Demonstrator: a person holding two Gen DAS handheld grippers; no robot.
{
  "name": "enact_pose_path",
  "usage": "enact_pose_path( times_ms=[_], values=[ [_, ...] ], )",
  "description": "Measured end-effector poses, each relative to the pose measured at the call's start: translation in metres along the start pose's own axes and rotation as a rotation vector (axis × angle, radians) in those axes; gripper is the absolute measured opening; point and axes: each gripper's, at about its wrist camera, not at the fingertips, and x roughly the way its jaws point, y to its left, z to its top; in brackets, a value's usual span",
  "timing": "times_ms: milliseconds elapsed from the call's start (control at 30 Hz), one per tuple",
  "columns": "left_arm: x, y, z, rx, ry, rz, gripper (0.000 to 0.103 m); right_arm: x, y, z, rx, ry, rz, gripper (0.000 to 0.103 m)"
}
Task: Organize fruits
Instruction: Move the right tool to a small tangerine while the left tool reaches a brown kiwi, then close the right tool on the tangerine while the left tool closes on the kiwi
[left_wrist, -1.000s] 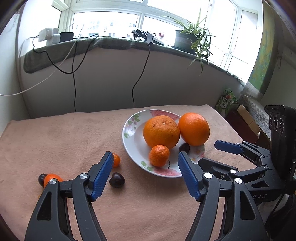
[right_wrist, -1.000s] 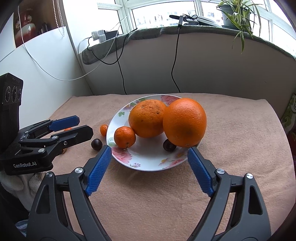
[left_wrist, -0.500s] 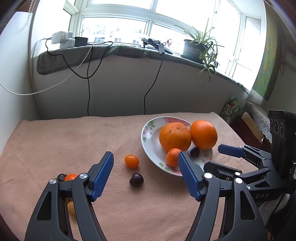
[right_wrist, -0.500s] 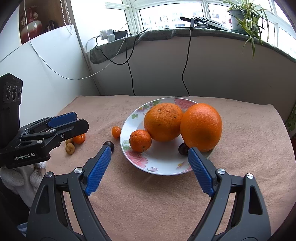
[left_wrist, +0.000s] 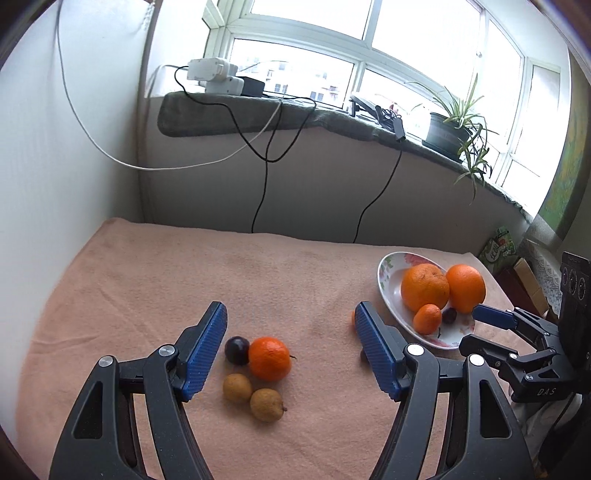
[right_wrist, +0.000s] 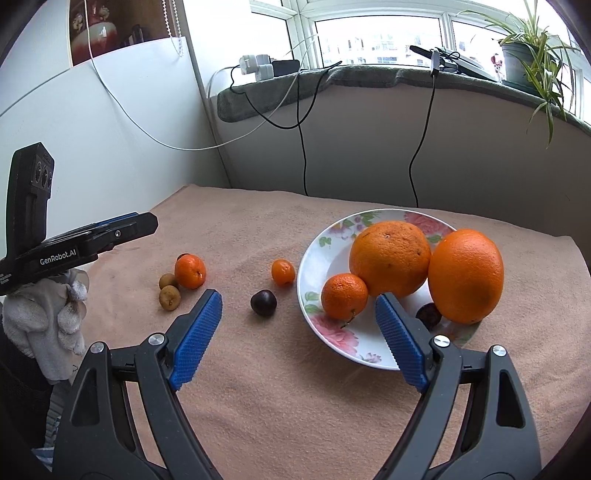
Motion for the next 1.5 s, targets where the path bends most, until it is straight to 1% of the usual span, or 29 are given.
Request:
enact_pose_path(
  times_ms=[233,367,500,567,667,767,800,900,967,1167,1500],
  values=[
    [-0.01,0.035,-0.015,-0.053,0.022,0.055,0.072,0.017,0.019,0.003,-0.034,0.036,0.043,0.087],
    [-0.008,0.049,-0.026,-0.08,0.051,0.057,0.071,0.028,0.028,0.004,-0.049,0.056,0.063,0.087],
    [-0.002,0.056,-0.035,-0.103,0.081,0.038,0.063,0.039,0.037,0.007,-0.051,0.075,0.098,0.087],
    [0.001,0.056,-0.038,-0.11,0.093,0.019,0.06,0.045,0.042,0.01,-0.056,0.083,0.117,0.087],
    [0.007,0.052,-0.04,-0.109,0.115,-0.014,0.053,0.055,0.053,0.016,-0.078,0.103,0.142,0.078],
    [0.014,0.05,-0.043,-0.104,0.136,-0.033,0.047,0.066,0.064,0.02,-0.099,0.121,0.16,0.074],
    [0.016,0.05,-0.043,-0.107,0.143,-0.041,0.043,0.071,0.066,0.021,-0.102,0.131,0.171,0.07],
    [0.02,0.053,-0.046,-0.112,0.161,-0.055,0.04,0.085,0.072,0.024,-0.097,0.164,0.204,0.059],
    [0.022,0.054,-0.047,-0.119,0.171,-0.063,0.037,0.095,0.077,0.024,-0.094,0.183,0.222,0.057],
    [0.026,0.061,-0.049,-0.143,0.19,-0.084,0.034,0.119,0.087,0.029,-0.073,0.227,0.269,0.055],
    [0.035,0.064,-0.048,-0.15,0.216,-0.105,0.033,0.148,0.094,0.032,-0.056,0.27,0.295,0.054]
  ],
)
